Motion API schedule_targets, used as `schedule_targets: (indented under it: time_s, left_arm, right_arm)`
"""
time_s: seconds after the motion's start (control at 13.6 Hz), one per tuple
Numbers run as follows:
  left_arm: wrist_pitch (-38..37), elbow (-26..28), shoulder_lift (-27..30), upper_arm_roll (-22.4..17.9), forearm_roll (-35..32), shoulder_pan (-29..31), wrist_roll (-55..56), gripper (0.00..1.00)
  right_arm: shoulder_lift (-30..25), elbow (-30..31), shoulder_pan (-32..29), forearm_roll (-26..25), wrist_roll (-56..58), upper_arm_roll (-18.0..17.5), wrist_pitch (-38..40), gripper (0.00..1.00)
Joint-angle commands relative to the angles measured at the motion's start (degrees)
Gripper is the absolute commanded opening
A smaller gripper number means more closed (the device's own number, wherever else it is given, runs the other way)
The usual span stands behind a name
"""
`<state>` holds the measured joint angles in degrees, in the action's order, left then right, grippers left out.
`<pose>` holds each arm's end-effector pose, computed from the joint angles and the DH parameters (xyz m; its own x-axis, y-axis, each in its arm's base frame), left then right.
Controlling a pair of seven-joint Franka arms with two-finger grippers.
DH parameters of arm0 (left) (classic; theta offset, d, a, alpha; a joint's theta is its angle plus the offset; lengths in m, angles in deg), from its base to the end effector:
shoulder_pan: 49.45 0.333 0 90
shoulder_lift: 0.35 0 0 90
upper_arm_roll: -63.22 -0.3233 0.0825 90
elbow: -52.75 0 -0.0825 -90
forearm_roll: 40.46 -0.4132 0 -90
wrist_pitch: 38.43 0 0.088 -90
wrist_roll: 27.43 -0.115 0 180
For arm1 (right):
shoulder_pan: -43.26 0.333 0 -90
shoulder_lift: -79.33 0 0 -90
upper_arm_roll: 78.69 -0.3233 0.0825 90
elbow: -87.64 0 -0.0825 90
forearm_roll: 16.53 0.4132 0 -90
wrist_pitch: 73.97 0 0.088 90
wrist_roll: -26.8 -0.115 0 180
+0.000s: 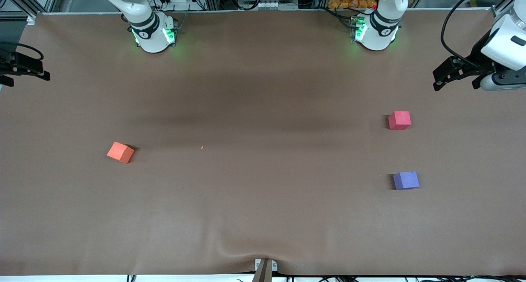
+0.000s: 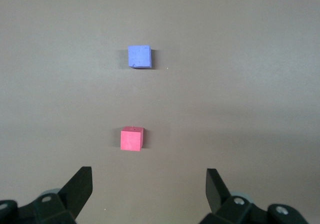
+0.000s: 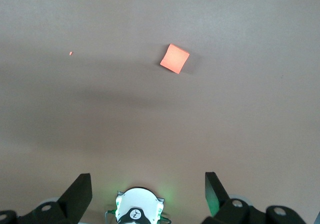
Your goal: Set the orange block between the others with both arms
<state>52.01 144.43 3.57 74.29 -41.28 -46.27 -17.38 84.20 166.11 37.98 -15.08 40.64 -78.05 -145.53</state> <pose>0.5579 -0.0796 0.6483 0.9981 0.0375 0.0496 0.0385 -0.9991 -0.0191 0.5705 -0.0553 0.6475 0.9702 0.1475 -0.1923 0.1359 -0.9881 -0.0723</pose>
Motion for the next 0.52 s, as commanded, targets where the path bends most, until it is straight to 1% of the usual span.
schedule_targets:
  time_s: [0.0, 0.29, 0.44]
  left_arm:
    - [-1.14, -0.89, -0.06, 0.1, 0.82, 0.34, -0.9, 1.0]
    - [-1.14, -1.68, -1.02, -0.08, 0.82, 0.69, -0.9, 1.0]
    - [-1.23, -1.07, -1.64, -0.34, 0.9, 0.78, -2.3, 1.0]
  right_arm:
    - [-0.29, -0.42, 0.54, -0.92, 0.23, 0.15, 0.2, 1.0]
    - [-0.21, -0.42, 0.54, -0.93, 0.23, 0.15, -0.06, 1.0]
    - [0.76, 0.27, 0.53, -0.66, 0.14, 0.15, -1.29, 1.0]
